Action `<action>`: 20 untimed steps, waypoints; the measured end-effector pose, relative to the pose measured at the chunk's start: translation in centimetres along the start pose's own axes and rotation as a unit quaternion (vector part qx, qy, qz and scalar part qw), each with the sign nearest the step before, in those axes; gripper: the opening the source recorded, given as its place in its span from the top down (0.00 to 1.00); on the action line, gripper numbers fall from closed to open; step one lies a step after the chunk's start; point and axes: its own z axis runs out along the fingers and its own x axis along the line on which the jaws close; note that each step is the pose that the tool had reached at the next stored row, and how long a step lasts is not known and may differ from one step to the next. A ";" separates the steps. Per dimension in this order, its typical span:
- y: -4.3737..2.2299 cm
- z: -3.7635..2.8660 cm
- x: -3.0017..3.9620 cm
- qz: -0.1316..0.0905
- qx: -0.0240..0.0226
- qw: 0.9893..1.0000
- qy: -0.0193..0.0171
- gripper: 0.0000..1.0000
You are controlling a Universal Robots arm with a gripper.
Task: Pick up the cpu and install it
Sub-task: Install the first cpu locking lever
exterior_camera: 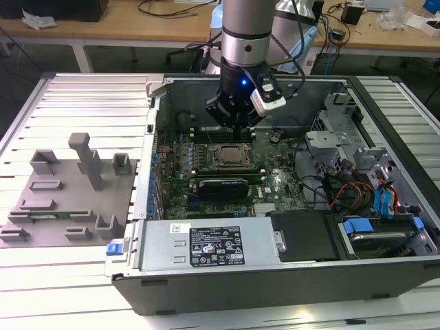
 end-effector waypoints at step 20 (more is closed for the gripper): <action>-0.02 -0.03 4.86 0.000 0.000 1.000 0.000 0.89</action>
